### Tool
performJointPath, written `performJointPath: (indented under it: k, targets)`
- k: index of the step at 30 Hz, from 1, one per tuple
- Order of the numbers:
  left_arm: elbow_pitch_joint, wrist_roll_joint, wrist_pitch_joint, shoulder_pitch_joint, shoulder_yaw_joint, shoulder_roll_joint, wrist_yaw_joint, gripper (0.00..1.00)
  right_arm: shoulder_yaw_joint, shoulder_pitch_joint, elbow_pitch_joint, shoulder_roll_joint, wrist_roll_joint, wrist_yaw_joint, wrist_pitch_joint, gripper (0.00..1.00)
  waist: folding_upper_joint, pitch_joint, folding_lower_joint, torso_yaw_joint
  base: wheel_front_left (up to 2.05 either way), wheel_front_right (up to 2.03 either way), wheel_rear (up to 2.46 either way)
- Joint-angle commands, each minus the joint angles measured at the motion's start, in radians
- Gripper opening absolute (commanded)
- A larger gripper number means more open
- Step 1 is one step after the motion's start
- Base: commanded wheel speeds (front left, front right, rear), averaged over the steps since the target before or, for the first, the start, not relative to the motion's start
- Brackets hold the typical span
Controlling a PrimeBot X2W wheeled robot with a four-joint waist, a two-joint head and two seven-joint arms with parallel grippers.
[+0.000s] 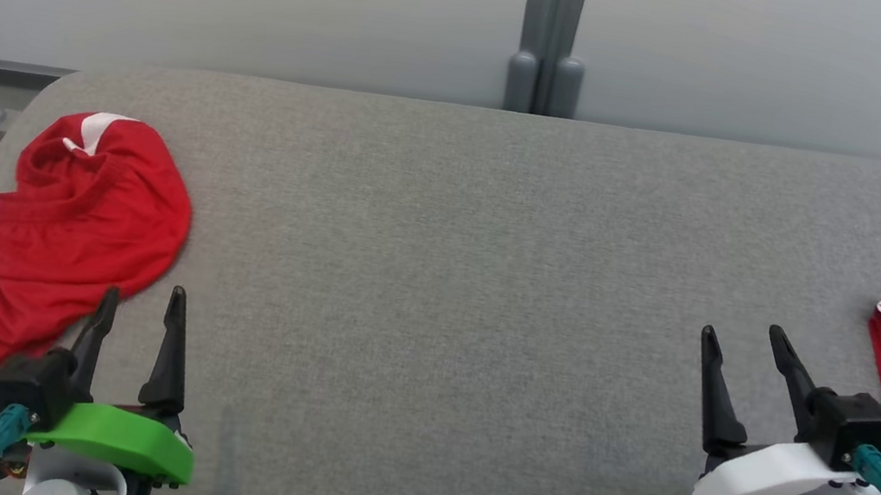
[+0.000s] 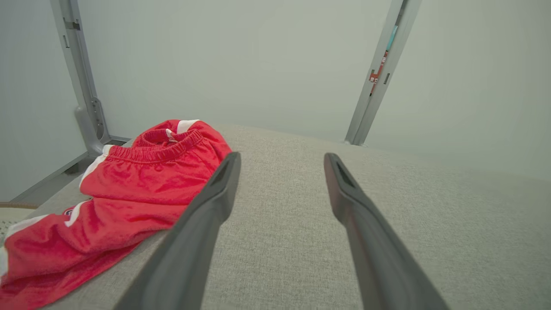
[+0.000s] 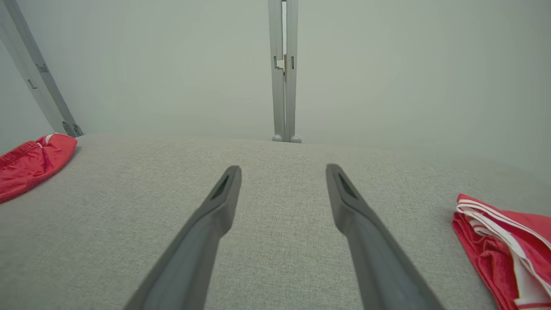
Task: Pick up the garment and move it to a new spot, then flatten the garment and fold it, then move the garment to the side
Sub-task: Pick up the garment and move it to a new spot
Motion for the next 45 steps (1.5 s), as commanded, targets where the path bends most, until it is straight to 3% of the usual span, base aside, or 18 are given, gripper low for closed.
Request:
performJointPath:
  k: [1, 12, 23, 38, 45]
  targets:
    - [0.003, 0.01, 0.0, -0.003, 0.008, 0.007, -0.001, 1.0, 0.006, 0.011, 0.004, 0.002, 0.007, -0.002, -0.001, 1.0, 0.0, -0.006, 0.0, 0.053, 0.0, 0.0, 0.0]
    - [0.006, 0.014, 0.0, 0.02, 0.018, 0.009, -0.001, 1.0, 0.043, 0.006, 0.023, 0.008, 0.018, -0.002, -0.004, 1.0, 0.0, -0.019, 0.0, 0.209, 0.0, 0.0, 0.0]
    - [0.007, 0.012, 0.0, 0.023, 0.016, 0.019, -0.001, 1.0, 0.045, 0.003, 0.046, 0.016, 0.027, -0.002, -0.019, 1.0, 0.0, -0.019, 0.0, 0.293, 0.0, 0.0, 0.0]
    - [0.013, 0.011, 0.0, 0.024, 0.013, 0.026, -0.001, 1.0, 0.055, 0.005, 0.053, 0.017, 0.029, -0.002, -0.025, 1.0, 0.0, -0.016, 0.0, 0.326, 0.0, 0.0, 0.0]
    - [0.09, -0.032, 0.006, -0.06, -0.003, 0.039, -0.001, 1.0, 0.065, -0.022, 0.033, -0.001, 0.018, -0.002, -0.007, 1.0, 0.0, 0.034, 0.0, 0.311, 0.0, 0.0, 0.0]
